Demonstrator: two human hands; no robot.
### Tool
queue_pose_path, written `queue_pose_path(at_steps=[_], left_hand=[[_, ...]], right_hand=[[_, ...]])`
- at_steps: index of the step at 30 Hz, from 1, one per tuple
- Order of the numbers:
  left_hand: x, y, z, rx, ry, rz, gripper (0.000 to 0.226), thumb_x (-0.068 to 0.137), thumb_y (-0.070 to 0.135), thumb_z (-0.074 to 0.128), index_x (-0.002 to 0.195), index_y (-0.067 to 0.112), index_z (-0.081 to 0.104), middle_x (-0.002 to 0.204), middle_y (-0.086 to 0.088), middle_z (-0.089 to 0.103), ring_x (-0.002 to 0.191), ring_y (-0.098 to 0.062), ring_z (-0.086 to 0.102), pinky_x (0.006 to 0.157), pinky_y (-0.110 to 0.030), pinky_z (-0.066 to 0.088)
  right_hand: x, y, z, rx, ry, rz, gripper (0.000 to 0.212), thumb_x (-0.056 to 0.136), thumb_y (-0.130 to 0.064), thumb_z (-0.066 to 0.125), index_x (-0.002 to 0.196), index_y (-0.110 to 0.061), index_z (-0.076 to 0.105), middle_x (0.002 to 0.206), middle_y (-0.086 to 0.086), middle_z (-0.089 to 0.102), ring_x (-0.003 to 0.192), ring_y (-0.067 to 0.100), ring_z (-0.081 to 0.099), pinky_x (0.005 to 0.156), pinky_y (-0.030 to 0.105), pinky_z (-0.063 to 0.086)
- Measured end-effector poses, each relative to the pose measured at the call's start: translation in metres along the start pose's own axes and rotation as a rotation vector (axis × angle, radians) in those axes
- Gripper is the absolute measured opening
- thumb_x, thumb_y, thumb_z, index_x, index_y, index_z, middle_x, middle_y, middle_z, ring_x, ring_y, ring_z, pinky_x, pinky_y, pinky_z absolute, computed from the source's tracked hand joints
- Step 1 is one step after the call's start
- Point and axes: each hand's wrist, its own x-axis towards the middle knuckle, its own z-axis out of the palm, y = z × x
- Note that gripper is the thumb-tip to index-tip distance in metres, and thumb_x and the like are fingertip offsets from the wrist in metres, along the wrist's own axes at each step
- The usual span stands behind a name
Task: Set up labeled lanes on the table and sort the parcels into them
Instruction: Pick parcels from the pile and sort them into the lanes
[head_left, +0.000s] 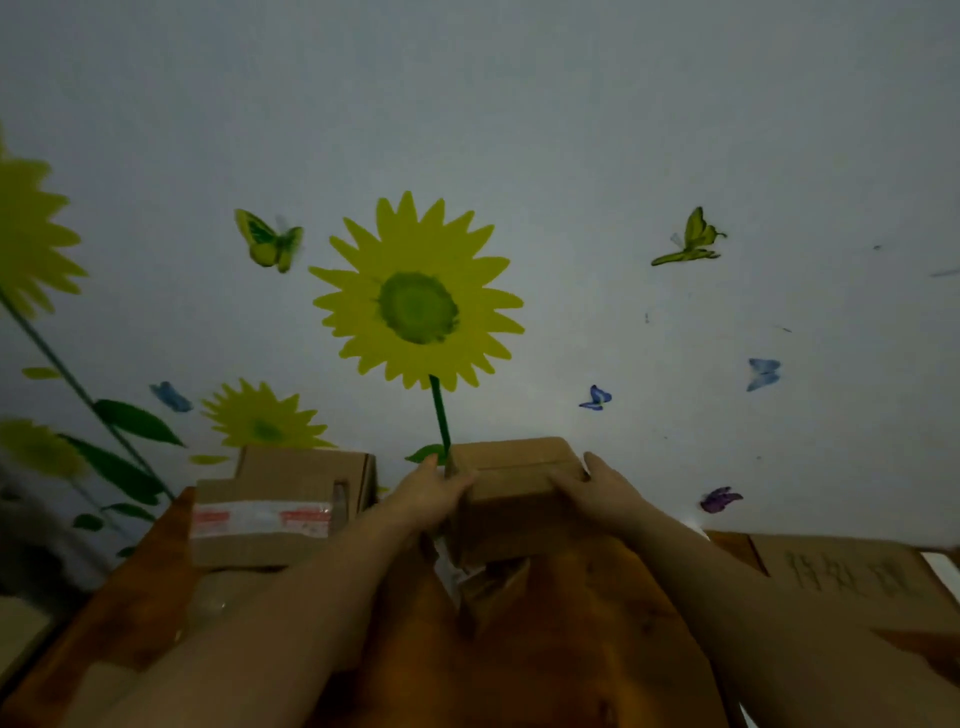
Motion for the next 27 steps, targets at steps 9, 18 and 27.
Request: queue_pose_path(at_steps=[9,18,27], left_hand=[[0.015,-0.015,0.005,-0.448,-0.151,-0.08,0.042,0.089,0.032,0.061,0.129,0.024,0.049,0.111,-0.002,0.06,0.098,-0.022,0.058,0.078,-0.037,0.051],[-0.086,-0.052,-0.019,-0.471,-0.015,0.025,0.044,0.092,0.008,0.054,0.134,0.015,0.042,0.102,-0.003,0.067,0.084,-0.02,0.067,0.058,-0.036,0.055],[-0.222,-0.103,-0.053,-0.585,-0.07,0.25,0.058,0.086,0.002,0.057,0.13,0.038,0.045,0.098,0.004,0.071,0.074,-0.017,0.071,0.052,-0.029,0.05]], right_hand=[[-0.014,0.001,0.003,0.298,0.034,0.042,0.055,0.095,-0.042,0.052,0.139,-0.015,0.036,0.132,0.013,0.048,0.111,0.03,0.052,0.089,0.042,0.049],[-0.118,-0.016,0.029,0.396,0.188,-0.023,0.023,0.089,-0.029,0.064,0.096,-0.013,0.048,0.093,0.004,0.06,0.082,0.016,0.059,0.073,0.033,0.052],[-0.263,-0.029,0.07,0.527,0.166,-0.19,0.075,0.088,-0.028,0.067,0.147,-0.036,0.022,0.119,-0.005,0.062,0.096,0.013,0.067,0.071,0.026,0.057]])
